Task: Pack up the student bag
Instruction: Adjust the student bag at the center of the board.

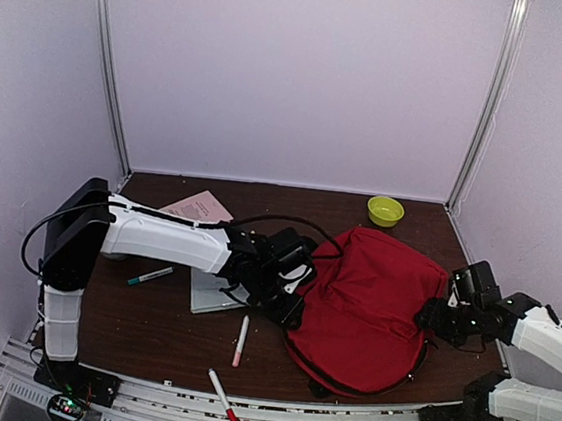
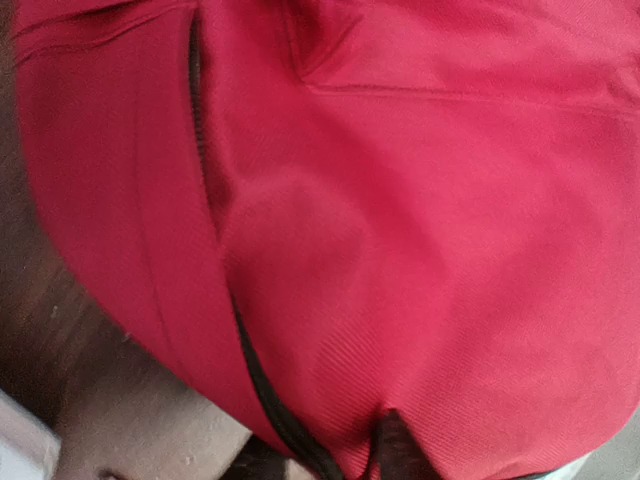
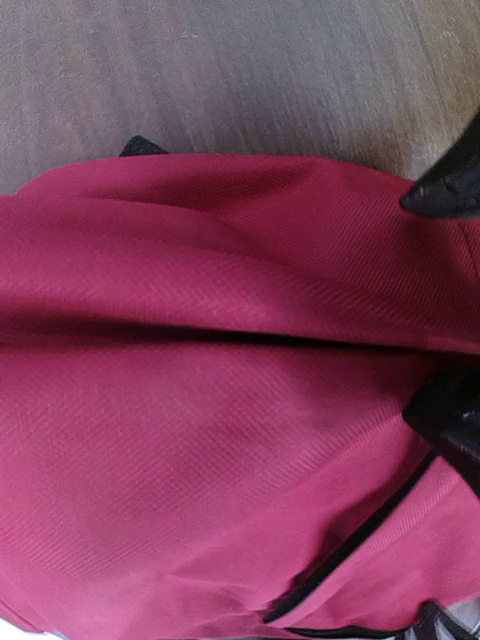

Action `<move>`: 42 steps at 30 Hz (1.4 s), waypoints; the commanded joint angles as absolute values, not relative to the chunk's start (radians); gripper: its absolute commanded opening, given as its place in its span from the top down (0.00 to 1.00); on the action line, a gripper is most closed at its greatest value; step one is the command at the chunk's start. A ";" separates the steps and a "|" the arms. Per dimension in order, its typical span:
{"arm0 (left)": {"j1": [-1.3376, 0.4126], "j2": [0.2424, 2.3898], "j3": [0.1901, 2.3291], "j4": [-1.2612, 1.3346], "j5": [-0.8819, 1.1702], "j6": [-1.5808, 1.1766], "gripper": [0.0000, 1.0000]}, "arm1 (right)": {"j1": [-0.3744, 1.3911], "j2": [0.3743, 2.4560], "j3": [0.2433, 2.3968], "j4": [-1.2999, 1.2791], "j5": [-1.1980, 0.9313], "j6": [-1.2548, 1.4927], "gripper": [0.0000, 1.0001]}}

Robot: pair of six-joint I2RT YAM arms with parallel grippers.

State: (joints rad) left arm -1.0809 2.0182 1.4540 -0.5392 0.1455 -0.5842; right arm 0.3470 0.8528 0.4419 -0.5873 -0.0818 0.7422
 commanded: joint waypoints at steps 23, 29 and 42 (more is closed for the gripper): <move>-0.835 2.268 2.008 -0.631 0.177 -0.367 1.00 | 0.359 0.688 0.357 -0.485 -0.255 0.857 0.96; -0.825 2.261 2.087 -0.695 0.106 -0.354 0.90 | 0.382 0.644 0.337 -0.469 -0.284 0.894 0.96; -0.990 1.984 1.883 -0.822 -0.183 -0.326 0.31 | 0.424 0.774 0.351 -0.371 -0.260 0.950 1.00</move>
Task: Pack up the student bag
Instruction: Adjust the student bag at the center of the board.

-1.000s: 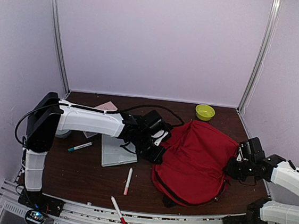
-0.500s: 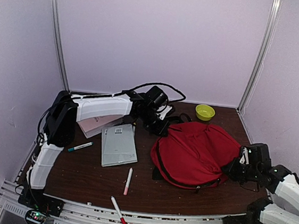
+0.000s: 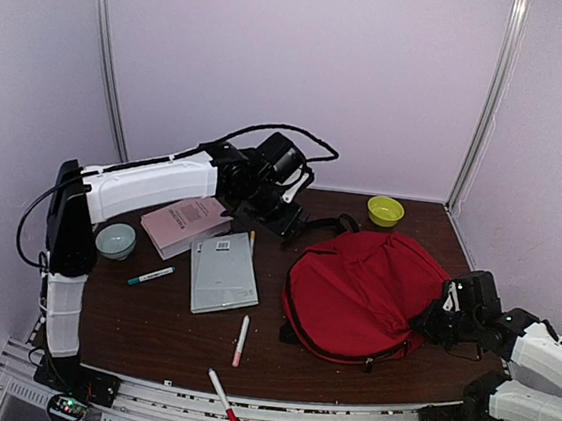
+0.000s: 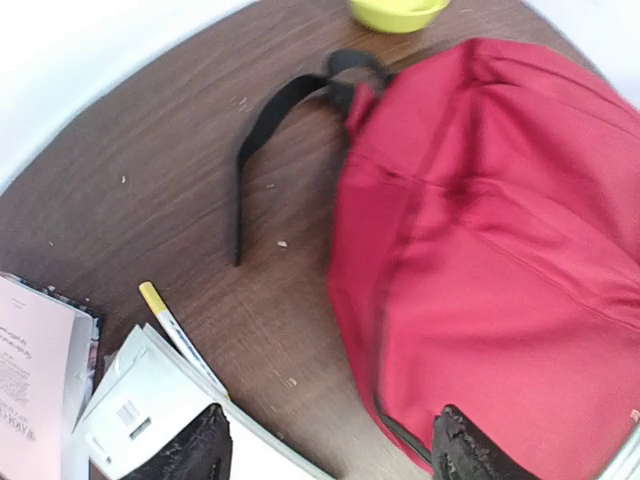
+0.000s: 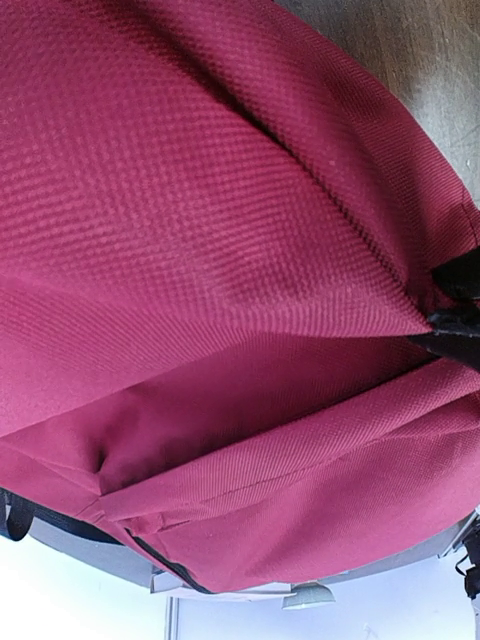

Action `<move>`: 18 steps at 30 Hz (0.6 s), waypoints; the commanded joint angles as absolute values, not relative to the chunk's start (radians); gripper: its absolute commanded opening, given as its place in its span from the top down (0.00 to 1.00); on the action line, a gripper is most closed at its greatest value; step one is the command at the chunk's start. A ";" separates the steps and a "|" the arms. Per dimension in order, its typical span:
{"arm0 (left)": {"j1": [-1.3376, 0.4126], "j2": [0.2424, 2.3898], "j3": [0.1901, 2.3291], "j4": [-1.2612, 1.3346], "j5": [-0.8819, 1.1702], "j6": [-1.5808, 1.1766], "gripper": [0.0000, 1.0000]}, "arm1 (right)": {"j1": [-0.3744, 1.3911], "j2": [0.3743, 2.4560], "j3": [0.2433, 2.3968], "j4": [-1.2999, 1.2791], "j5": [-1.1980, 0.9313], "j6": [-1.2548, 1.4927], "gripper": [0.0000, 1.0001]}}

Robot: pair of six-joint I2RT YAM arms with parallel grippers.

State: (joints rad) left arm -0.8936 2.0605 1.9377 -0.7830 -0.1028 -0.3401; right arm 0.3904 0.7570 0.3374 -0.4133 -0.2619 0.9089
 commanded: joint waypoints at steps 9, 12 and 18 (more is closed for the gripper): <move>-1.151 1.829 1.610 -0.679 -0.150 -0.470 0.37 | 0.657 0.740 0.352 -0.295 -0.030 1.240 1.00; -1.159 1.772 1.505 -0.598 -0.154 -0.509 0.39 | 0.732 0.769 0.352 -0.243 0.025 1.304 1.00; -1.223 1.660 1.405 -0.512 -0.414 -0.480 0.35 | 0.774 0.887 0.432 -0.280 0.050 1.259 1.00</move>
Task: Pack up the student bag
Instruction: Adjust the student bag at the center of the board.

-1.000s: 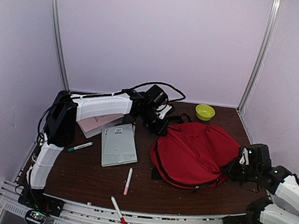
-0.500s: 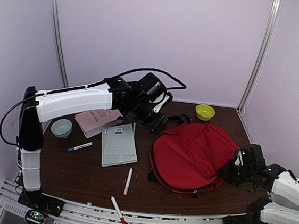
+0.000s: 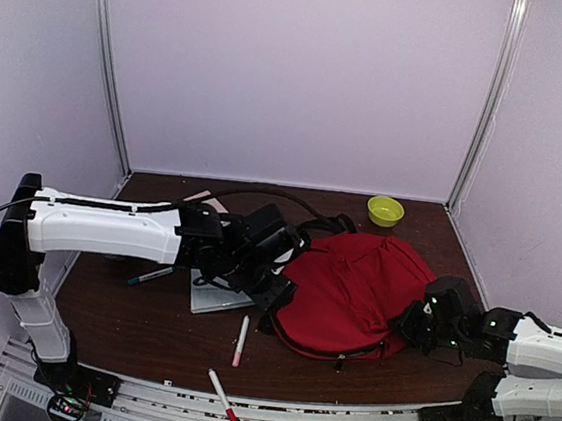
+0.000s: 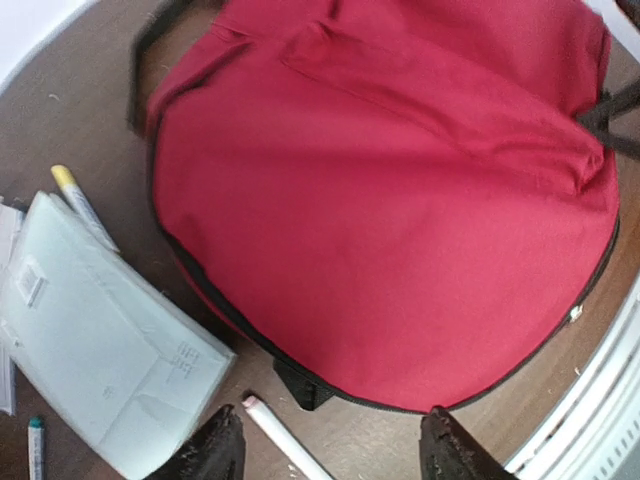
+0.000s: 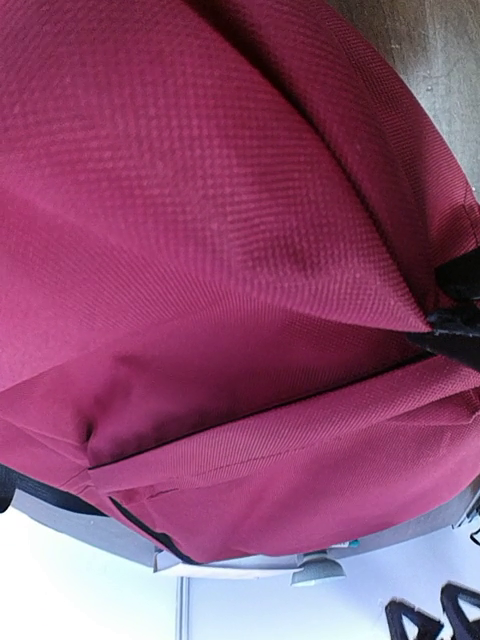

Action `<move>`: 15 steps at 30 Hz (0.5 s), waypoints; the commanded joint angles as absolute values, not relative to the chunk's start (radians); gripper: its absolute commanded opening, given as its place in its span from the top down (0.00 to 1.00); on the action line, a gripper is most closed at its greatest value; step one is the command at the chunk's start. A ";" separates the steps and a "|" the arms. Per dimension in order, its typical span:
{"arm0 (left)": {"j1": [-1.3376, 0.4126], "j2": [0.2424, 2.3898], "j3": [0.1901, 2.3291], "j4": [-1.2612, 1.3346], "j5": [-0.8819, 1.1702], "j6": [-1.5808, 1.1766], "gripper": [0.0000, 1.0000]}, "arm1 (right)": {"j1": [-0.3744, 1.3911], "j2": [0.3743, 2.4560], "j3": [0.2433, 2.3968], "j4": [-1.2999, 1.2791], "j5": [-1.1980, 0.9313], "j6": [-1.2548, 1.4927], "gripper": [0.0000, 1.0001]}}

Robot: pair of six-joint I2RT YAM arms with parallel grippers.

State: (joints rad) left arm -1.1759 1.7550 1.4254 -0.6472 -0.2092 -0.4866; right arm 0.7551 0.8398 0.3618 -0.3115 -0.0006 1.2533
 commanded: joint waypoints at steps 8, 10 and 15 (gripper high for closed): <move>-1.216 1.641 1.331 -0.356 -0.331 -0.438 0.03 | 0.793 0.908 0.446 -0.274 0.101 1.248 1.00; -1.241 1.654 1.318 -0.324 -0.264 -0.452 0.13 | 0.792 0.902 0.450 -0.293 0.124 1.271 1.00; -1.296 1.686 1.273 -0.266 -0.194 -0.550 0.25 | 0.801 0.900 0.473 -0.286 0.141 1.334 1.00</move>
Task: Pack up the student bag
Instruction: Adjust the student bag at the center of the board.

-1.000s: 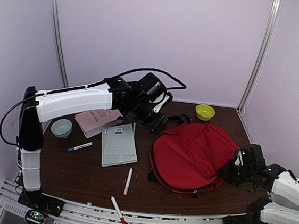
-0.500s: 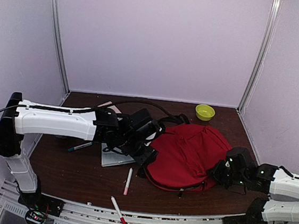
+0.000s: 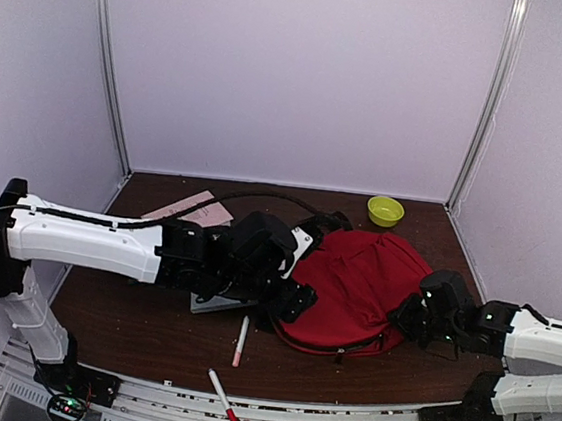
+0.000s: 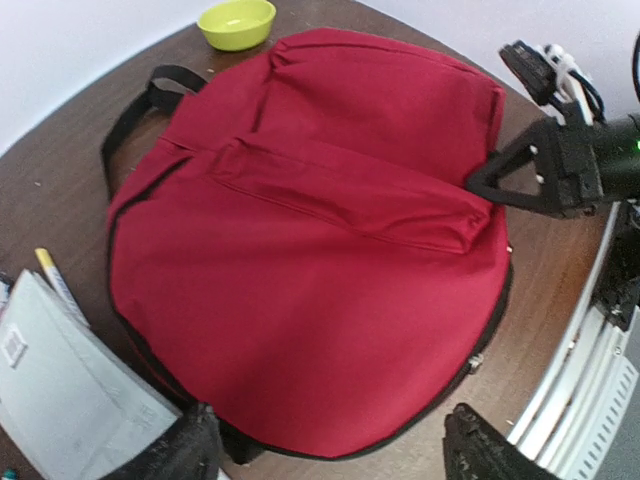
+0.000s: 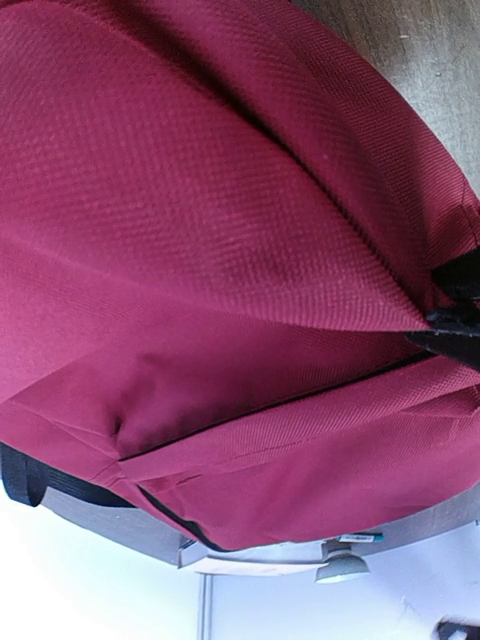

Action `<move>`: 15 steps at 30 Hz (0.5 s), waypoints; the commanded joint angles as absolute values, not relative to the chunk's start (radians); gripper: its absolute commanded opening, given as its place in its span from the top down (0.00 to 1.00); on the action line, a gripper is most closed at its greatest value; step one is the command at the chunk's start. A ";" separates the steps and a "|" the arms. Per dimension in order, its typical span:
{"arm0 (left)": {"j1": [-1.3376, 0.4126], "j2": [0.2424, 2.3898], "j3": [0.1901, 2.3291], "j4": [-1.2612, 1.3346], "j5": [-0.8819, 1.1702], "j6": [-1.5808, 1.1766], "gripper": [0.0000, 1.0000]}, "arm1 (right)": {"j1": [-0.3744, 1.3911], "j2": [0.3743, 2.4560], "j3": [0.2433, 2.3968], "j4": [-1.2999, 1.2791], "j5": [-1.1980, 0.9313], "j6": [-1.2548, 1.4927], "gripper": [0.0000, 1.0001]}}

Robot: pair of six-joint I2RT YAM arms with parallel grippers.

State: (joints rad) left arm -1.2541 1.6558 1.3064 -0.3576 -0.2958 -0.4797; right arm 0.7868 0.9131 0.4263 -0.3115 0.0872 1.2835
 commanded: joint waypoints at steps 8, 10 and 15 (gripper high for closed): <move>-1.305 1.758 1.252 -0.273 -0.120 -0.637 0.36 | 0.839 0.944 0.570 -0.312 0.165 1.336 1.00; -1.294 1.796 1.265 -0.308 -0.108 -0.664 0.37 | 0.840 0.933 0.567 -0.339 0.182 1.335 1.00; -1.286 1.900 1.335 -0.392 -0.092 -0.651 0.39 | 0.839 0.865 0.485 -0.369 0.214 1.353 1.00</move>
State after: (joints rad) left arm -1.2964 1.8366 1.2831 -0.3351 -0.1120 -0.6308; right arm 0.8322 0.9260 0.5282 -0.3370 0.1528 1.3376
